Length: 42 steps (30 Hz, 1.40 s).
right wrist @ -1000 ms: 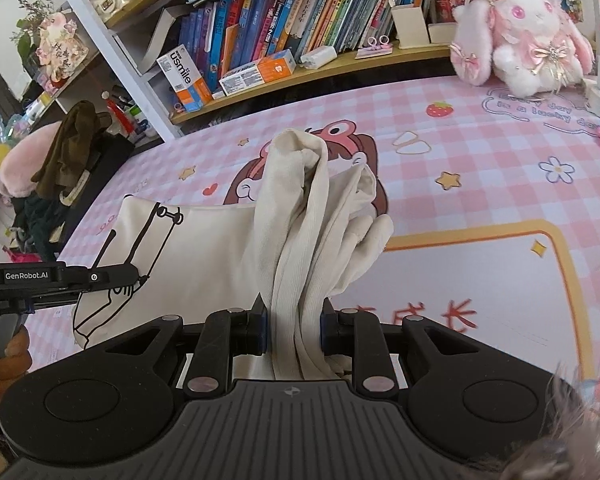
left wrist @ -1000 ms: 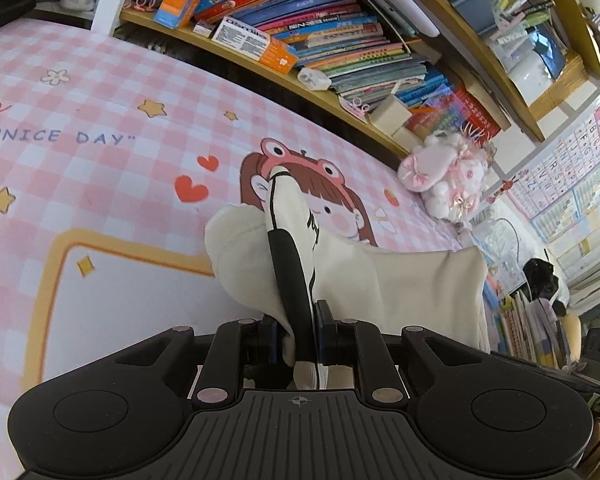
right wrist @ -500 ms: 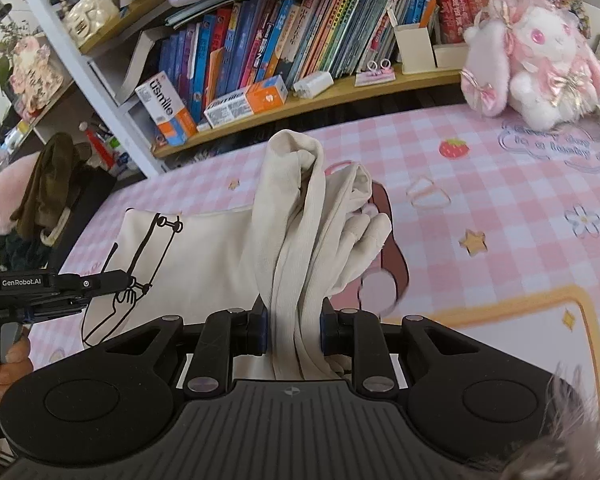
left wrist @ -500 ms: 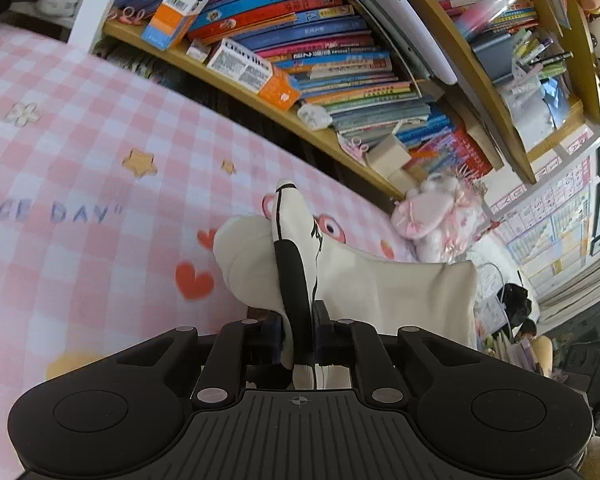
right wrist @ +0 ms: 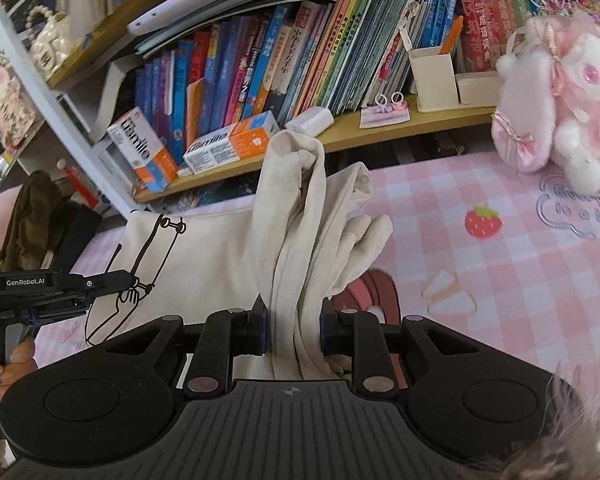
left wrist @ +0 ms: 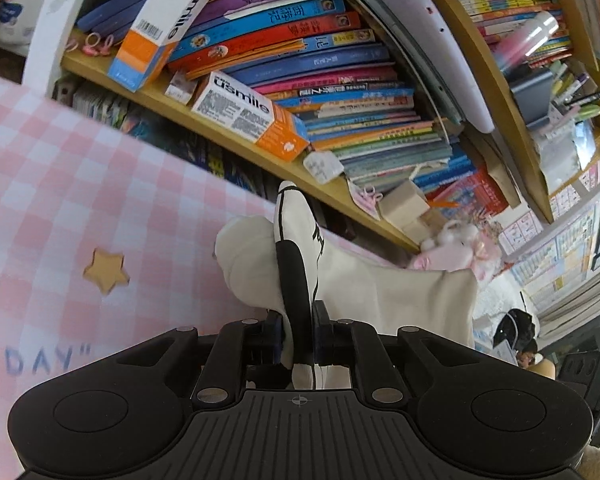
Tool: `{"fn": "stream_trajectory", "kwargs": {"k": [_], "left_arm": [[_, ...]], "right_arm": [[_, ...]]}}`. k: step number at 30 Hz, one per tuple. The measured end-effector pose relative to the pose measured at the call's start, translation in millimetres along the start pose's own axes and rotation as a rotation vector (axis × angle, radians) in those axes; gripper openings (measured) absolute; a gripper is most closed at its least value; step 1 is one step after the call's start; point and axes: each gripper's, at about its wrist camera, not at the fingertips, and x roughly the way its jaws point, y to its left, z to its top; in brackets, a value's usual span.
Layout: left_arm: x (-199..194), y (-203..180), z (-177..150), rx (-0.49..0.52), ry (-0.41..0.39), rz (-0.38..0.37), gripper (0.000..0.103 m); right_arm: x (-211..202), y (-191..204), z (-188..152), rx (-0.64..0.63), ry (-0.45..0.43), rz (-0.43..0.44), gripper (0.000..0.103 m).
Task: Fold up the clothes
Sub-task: 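Tip the shirt bundle over flat with both grippers and release it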
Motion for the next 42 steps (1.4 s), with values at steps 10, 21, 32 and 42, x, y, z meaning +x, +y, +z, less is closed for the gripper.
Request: {"fn": "stream_trajectory", "kwargs": {"k": [10,21,32,42], "left_arm": [[38,16,25,-0.035,-0.004,0.002,0.012],[62,42,31,-0.088,-0.004,0.017,0.012],[69,65,21,-0.19,0.012,0.044,0.032],[26,59,-1,-0.197,-0.03,0.049,0.039]], "right_arm": [[41,-23,27,0.035,0.002,0.026,0.02],[69,-40,31,0.094,-0.006,0.062,0.02],[87,-79,12,0.323,-0.004,0.11,0.031],[52,-79,3,0.295,-0.025,0.075,0.039]]}}
